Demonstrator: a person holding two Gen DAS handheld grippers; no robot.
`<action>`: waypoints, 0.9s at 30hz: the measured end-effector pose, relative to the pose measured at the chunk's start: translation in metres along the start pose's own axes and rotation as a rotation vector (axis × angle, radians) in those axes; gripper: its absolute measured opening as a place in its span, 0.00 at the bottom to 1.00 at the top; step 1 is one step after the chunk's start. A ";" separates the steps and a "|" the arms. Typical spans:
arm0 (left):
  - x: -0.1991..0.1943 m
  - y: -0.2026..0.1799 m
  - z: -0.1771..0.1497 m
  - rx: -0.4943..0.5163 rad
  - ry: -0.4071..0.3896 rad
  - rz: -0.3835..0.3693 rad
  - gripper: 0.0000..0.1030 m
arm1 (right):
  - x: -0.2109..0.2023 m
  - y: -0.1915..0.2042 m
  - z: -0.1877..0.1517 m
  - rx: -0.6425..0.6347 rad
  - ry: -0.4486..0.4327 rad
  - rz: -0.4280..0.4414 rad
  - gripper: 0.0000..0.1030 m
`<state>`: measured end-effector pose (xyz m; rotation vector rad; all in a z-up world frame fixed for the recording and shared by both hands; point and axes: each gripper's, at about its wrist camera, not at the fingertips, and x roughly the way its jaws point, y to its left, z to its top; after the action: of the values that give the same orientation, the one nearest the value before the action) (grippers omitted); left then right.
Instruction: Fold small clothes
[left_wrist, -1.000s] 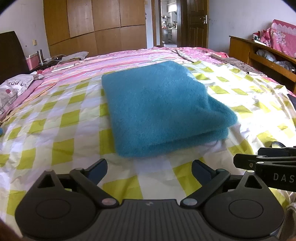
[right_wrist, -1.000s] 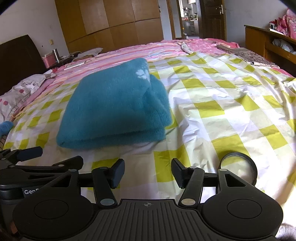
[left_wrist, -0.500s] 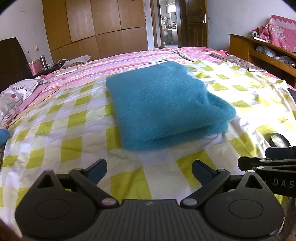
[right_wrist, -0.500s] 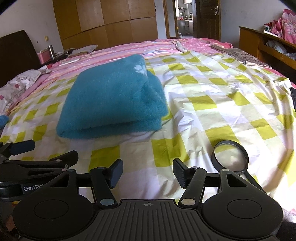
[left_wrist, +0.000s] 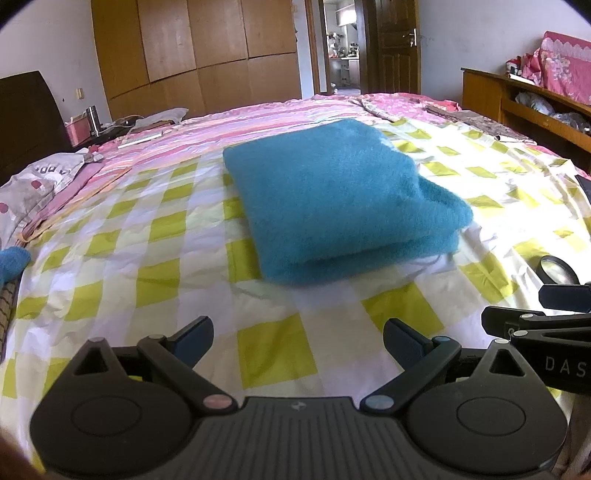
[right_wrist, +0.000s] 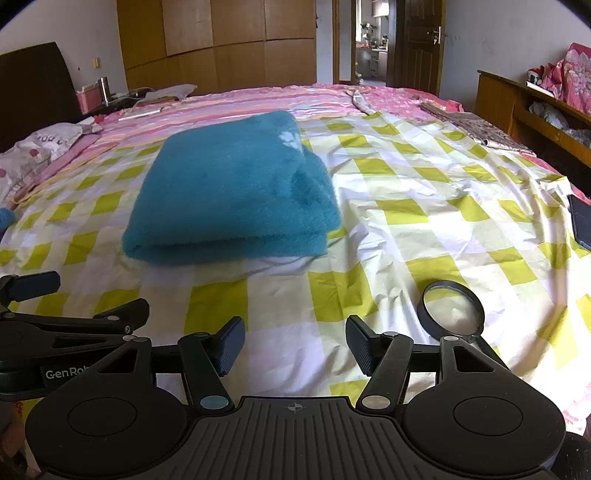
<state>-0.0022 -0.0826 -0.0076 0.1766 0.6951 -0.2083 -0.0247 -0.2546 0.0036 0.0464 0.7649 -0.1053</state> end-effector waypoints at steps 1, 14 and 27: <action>0.000 0.000 -0.001 0.001 0.004 0.002 1.00 | 0.000 0.001 -0.001 -0.001 0.002 0.003 0.59; 0.000 0.001 -0.005 0.000 0.011 0.013 1.00 | -0.001 0.006 -0.004 -0.009 -0.002 -0.004 0.62; -0.001 0.001 -0.007 0.002 0.010 0.017 1.00 | -0.001 0.005 -0.005 -0.008 -0.002 -0.014 0.65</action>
<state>-0.0066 -0.0797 -0.0118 0.1856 0.7029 -0.1916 -0.0284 -0.2494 0.0008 0.0332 0.7638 -0.1154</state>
